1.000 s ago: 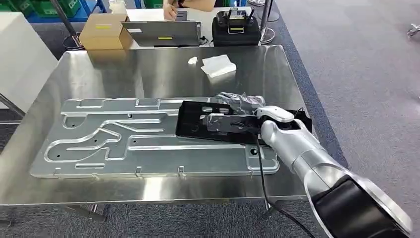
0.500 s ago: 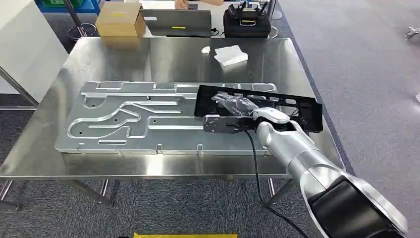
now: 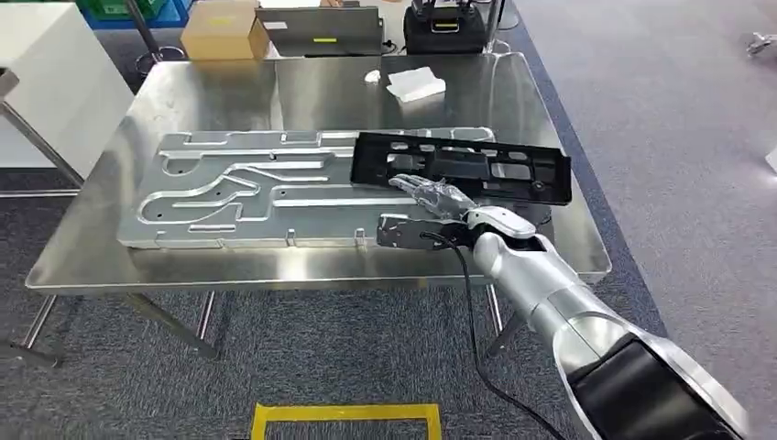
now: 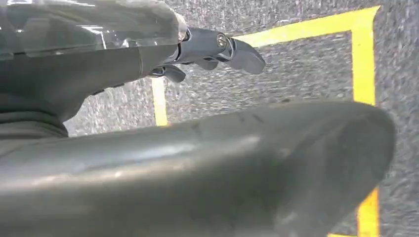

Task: Take the parts from the cabinet and place them on the table.

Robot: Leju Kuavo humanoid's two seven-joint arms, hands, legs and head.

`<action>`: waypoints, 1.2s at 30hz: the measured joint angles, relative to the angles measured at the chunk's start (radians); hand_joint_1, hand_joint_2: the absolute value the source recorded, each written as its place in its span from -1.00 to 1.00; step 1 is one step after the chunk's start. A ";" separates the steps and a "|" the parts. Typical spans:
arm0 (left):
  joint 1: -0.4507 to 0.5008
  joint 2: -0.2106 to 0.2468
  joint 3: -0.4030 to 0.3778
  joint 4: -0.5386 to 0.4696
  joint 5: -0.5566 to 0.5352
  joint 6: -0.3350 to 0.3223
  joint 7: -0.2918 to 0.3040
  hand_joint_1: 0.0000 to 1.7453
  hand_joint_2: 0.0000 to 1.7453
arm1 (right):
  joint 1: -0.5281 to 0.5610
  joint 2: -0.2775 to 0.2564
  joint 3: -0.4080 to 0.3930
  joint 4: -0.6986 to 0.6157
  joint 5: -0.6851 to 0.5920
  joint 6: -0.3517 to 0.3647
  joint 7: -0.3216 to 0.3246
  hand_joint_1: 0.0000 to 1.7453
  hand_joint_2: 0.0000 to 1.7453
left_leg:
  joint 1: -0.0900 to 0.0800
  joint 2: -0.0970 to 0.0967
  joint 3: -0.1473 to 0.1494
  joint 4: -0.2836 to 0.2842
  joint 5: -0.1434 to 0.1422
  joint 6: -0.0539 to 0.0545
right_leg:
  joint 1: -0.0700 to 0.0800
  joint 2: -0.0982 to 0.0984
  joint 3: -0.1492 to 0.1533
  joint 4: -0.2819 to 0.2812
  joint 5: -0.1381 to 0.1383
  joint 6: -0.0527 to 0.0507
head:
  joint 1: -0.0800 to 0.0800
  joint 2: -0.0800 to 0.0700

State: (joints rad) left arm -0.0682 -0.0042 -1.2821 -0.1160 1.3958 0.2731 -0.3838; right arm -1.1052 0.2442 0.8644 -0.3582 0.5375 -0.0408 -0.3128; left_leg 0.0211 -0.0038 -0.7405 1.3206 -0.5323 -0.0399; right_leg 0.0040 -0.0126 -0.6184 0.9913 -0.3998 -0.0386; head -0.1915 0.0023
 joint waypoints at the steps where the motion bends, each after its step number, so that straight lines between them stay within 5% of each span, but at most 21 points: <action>1: 0.000 0.001 0.000 0.000 -0.001 0.000 0.004 -1.00 -1.00 | 0.011 -0.001 -0.001 0.000 0.000 -0.004 -0.002 -1.00 -1.00 | 0.001 0.000 0.026 -0.012 0.038 -0.004 | -0.002 -0.001 -0.021 0.006 0.011 0.003 | 0.000 0.000; 3: -0.001 0.003 -0.002 0.000 -0.012 0.000 0.010 -1.00 -1.00 | 0.024 -0.005 -0.001 0.000 0.002 -0.010 -0.002 -1.00 -1.00 | 0.004 0.000 0.129 -0.134 0.093 -0.007 | -0.007 0.000 -0.061 0.024 0.031 0.012 | 0.000 0.000; 5: -0.006 0.003 -0.003 0.000 -0.015 -0.003 0.015 -1.00 -1.00 | 0.029 -0.009 -0.002 -0.002 0.003 -0.014 -0.002 -1.00 -1.00 | -0.005 -0.002 0.231 -0.295 0.011 -0.001 | -0.004 0.002 -0.088 0.042 0.044 0.025 | -0.001 0.000; 6: -0.005 0.004 -0.005 0.000 -0.016 -0.003 0.016 -1.00 -1.00 | 0.037 -0.013 -0.002 -0.003 0.003 -0.016 -0.002 -1.00 -1.00 | -0.007 -0.006 0.219 -0.285 0.020 0.022 | -0.002 0.000 -0.084 0.038 0.054 0.030 | 0.001 0.000; 9: -0.003 0.003 -0.014 0.000 -0.019 -0.004 0.018 -1.00 -1.00 | 0.052 -0.021 -0.002 -0.003 0.003 -0.016 -0.002 -1.00 -1.00 | -0.006 -0.003 0.204 -0.292 0.042 0.044 | -0.004 0.002 -0.088 0.033 0.081 0.046 | 0.001 0.000; 10: -0.007 0.003 -0.018 0.000 -0.022 -0.005 0.018 -1.00 -1.00 | 0.055 -0.031 -0.002 -0.002 0.002 -0.016 -0.002 -1.00 -1.00 | -0.003 0.003 0.199 -0.292 0.054 0.052 | -0.011 0.005 -0.097 0.048 0.045 0.051 | 0.001 0.000; 11: -0.009 0.004 -0.019 0.000 -0.026 -0.005 0.020 -1.00 -1.00 | 0.060 -0.033 -0.002 -0.002 0.001 -0.015 -0.002 -1.00 -1.00 | -0.003 0.003 0.183 -0.292 0.066 0.060 | -0.011 0.006 -0.112 0.092 -0.023 0.057 | 0.001 0.000; 13: -0.009 0.005 -0.021 0.000 -0.031 -0.005 0.021 -1.00 -1.00 | 0.072 -0.042 -0.003 -0.001 -0.001 -0.015 -0.011 -1.00 -1.00 | -0.003 0.004 0.149 -0.291 0.093 0.061 | -0.014 0.007 -0.150 0.246 -0.143 0.067 | 0.001 0.000; 15: -0.009 0.005 -0.024 -0.001 -0.031 -0.007 0.022 -1.00 -1.00 | 0.095 -0.045 -0.003 0.000 -0.005 -0.011 -0.023 -1.00 -1.00 | -0.003 0.005 0.119 -0.290 0.116 0.059 | -0.016 0.008 -0.155 0.349 -0.157 0.069 | 0.001 0.000; 17: -0.010 0.005 -0.025 -0.002 -0.031 -0.009 0.021 -1.00 -1.00 | 0.119 -0.046 -0.003 0.000 -0.015 -0.003 -0.036 -1.00 -1.00 | -0.003 0.005 0.088 -0.289 0.140 0.055 | -0.017 0.008 -0.091 0.307 -0.089 0.065 | 0.001 0.000; 18: -0.010 0.004 -0.026 -0.002 -0.030 -0.010 0.020 -1.00 -1.00 | 0.128 -0.046 -0.003 0.000 -0.023 -0.003 -0.043 -1.00 -1.00 | -0.003 0.005 0.074 -0.289 0.151 0.051 | -0.016 0.009 -0.031 0.234 -0.068 0.059 | 0.001 0.000; 19: -0.011 0.004 -0.026 -0.002 -0.030 -0.010 0.019 -1.00 -1.00 | 0.134 -0.046 -0.003 0.000 -0.029 -0.002 -0.050 -1.00 -1.00 | -0.003 0.004 0.067 -0.288 0.161 0.047 | -0.016 0.011 0.044 0.140 -0.078 0.051 | 0.001 0.000; 20: -0.011 0.004 -0.026 -0.003 -0.029 -0.009 0.018 -1.00 -1.00 | 0.140 -0.046 -0.005 -0.002 -0.036 -0.003 -0.056 -1.00 -1.00 | -0.008 0.002 0.060 -0.288 0.168 0.041 | -0.009 0.013 0.107 0.050 -0.122 0.046 | 0.001 0.000; 24: -0.010 0.003 -0.026 -0.005 -0.027 0.000 0.017 -1.00 -1.00 | 0.197 -0.046 -0.010 0.001 -0.057 -0.010 -0.082 -1.00 -1.00 | -0.004 0.000 0.061 -0.318 0.219 0.011 | -0.001 0.012 0.101 0.011 -0.097 0.026 | 0.000 0.000; 25: -0.010 0.003 -0.026 -0.005 -0.026 0.002 0.017 -1.00 -1.00 | 0.214 -0.045 -0.010 0.003 -0.061 -0.013 -0.088 -1.00 -1.00 | 0.002 0.001 0.052 -0.305 0.193 0.009 | -0.008 0.003 0.092 0.003 -0.079 0.019 | 0.000 0.000; 28: -0.009 0.003 -0.026 -0.005 -0.024 0.003 0.018 -1.00 -1.00 | 0.255 -0.037 -0.010 0.006 -0.066 -0.022 -0.095 -1.00 -1.00 | 0.001 0.001 0.000 -0.124 0.008 0.008 | -0.004 0.005 0.043 0.002 -0.040 0.001 | 0.000 0.000; 29: -0.010 0.002 -0.026 -0.005 -0.023 0.004 0.019 -1.00 -1.00 | 0.269 -0.035 -0.010 0.007 -0.071 -0.024 -0.095 -1.00 -1.00 | 0.000 0.001 -0.010 -0.049 -0.028 0.007 | 0.000 0.004 0.025 0.003 -0.027 -0.001 | 0.000 0.000; 30: -0.010 0.002 -0.026 -0.005 -0.023 0.004 0.020 -1.00 -1.00 | 0.283 -0.035 -0.010 0.009 -0.076 -0.024 -0.095 -1.00 -1.00 | 0.000 0.001 -0.010 0.000 -0.027 0.006 | 0.003 0.003 0.008 0.004 -0.014 -0.001 | 0.000 0.000; 32: -0.010 0.002 -0.026 -0.005 -0.011 0.006 0.023 -1.00 -1.00 | 0.304 -0.032 -0.013 0.011 -0.082 -0.027 -0.093 -1.00 -1.00 | -0.002 0.001 0.042 -0.009 0.044 0.011 | 0.008 0.003 -0.029 0.009 0.011 0.000 | 0.000 0.000; 34: -0.013 0.002 -0.026 -0.005 -0.011 0.006 0.026 -1.00 -1.00 | 0.315 -0.028 -0.021 0.012 -0.089 -0.034 -0.090 -1.00 -1.00 | -0.007 0.001 0.160 -0.138 0.084 0.022 | 0.010 0.004 -0.063 0.019 0.033 0.003 | 0.000 0.000; 36: -0.023 0.003 -0.026 -0.005 -0.011 0.006 0.026 -1.00 -1.00 | 0.319 -0.024 -0.025 0.009 -0.092 -0.040 -0.084 -1.00 -1.00 | -0.017 0.002 0.273 -0.323 -0.011 0.036 | 0.012 0.005 -0.079 0.029 0.052 0.012 | 0.000 0.000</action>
State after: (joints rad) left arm -0.0912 -0.0008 -1.3077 -0.1213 1.3844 0.2796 -0.3578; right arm -0.7859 0.2201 0.8393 -0.3491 0.4459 -0.0812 -0.3964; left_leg 0.0042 -0.0016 -0.4673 0.9974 -0.5432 -0.0038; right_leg 0.0163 -0.0078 -0.6978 1.0206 -0.3479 -0.0268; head -0.1915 0.0023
